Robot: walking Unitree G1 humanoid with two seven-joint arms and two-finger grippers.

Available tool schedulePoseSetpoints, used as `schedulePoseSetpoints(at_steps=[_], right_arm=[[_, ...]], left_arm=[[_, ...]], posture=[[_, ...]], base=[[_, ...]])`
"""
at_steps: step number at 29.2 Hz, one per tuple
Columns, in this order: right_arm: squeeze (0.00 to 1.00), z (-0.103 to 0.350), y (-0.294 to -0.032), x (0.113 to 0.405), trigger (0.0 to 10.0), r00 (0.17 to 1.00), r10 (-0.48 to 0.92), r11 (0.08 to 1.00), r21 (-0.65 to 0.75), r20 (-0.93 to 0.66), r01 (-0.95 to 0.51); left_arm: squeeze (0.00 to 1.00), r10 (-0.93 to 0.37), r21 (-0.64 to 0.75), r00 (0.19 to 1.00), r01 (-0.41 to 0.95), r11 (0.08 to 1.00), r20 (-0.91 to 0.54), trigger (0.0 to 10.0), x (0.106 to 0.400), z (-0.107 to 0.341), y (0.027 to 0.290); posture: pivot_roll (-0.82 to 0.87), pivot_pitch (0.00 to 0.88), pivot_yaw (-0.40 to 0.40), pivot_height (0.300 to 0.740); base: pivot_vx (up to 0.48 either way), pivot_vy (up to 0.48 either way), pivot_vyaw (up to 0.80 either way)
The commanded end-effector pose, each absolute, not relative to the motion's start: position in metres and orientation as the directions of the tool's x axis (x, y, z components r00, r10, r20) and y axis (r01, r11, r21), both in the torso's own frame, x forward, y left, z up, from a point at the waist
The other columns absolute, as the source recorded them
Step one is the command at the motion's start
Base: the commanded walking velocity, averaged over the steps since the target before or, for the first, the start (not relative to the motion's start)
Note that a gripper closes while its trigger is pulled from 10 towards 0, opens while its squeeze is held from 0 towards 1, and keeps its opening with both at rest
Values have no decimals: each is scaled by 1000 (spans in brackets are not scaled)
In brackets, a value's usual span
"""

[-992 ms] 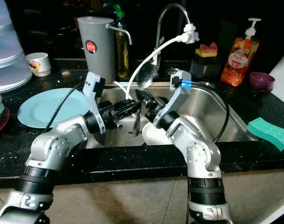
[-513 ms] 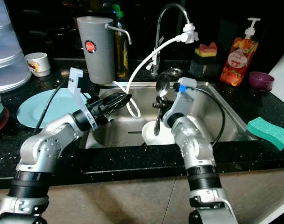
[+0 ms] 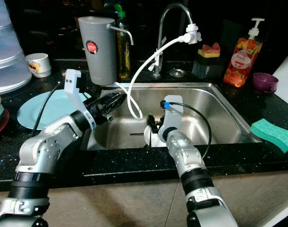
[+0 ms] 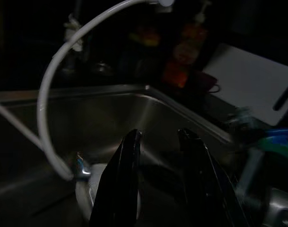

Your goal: Kitchen organization

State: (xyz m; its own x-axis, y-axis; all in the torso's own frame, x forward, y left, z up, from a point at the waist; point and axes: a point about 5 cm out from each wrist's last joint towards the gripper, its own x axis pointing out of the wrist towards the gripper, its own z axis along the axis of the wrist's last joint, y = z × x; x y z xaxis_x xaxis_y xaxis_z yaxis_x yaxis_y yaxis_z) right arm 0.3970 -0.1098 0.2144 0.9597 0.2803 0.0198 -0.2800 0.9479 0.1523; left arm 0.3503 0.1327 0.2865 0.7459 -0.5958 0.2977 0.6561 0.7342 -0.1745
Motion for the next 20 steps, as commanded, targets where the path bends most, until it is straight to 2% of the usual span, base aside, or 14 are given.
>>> schedulePoseSetpoints(at_steps=[1, 2, 3, 4, 5, 8, 9, 12, 19, 20], right_arm=[[1000, 231, -115, 397, 10000, 963, 252, 951, 157, 97, -265], [1000, 238, -117, 396, 10000, 962, 241, 951, 169, 126, -260], [600, 242, -119, 395, 10000, 961, 233, 950, 175, 148, -257], [600, 242, -119, 395, 10000, 961, 233, 950, 175, 148, -257], [0, 248, -121, 394, 10000, 959, 225, 950, 179, 170, -255], [0, 260, -124, 390, 10000, 952, 217, 949, 183, 218, -258], [0, 260, -124, 390, 10000, 952, 217, 949, 183, 218, -258], [0, 268, -128, 387, 10000, 946, 204, 949, 187, 252, -254], [0, 271, -128, 385, 10000, 943, 198, 948, 191, 268, -253], [0, 272, -127, 383, 10000, 941, 199, 947, 194, 273, -256]], left_arm=[[0, -542, -198, 791, 601, 774, 284, 10000, 357, 286, 138], [0, -504, -206, 818, 564, 800, 278, 10000, 361, 287, 141], [0, -473, -213, 837, 533, 819, 275, 10000, 364, 288, 143], [0, -473, -213, 837, 533, 819, 275, 10000, 364, 288, 143], [0, -437, -218, 857, 498, 840, 273, 10000, 367, 289, 146], [0, -328, -188, 919, 370, 910, 220, 10000, 376, 291, 154], [0, -328, -188, 919, 370, 910, 220, 10000, 376, 291, 154], [0, -157, -69, 974, 170, 983, 164, 10000, 386, 290, 166], [0, -59, -73, 993, 67, 995, 101, 10000, 397, 282, 170], [0, -2, -72, 997, 8, 997, 78, 10000, 404, 278, 172]], posture=[[13, 121, -59, 740], [13, 121, -59, 740], [12, 122, -58, 740], [12, 122, -58, 740], [11, 122, -57, 740], [8, 123, -53, 740], [8, 123, -53, 740], [8, 121, -51, 740], [6, 120, -51, 740], [4, 119, -49, 740]], base=[[0, 0, 0], [0, 0, 0], [0, 0, 0], [0, 0, 0], [0, 0, 0], [0, 0, 0], [0, 0, 0], [0, 0, 0], [0, 0, 0], [0, 0, 0]])
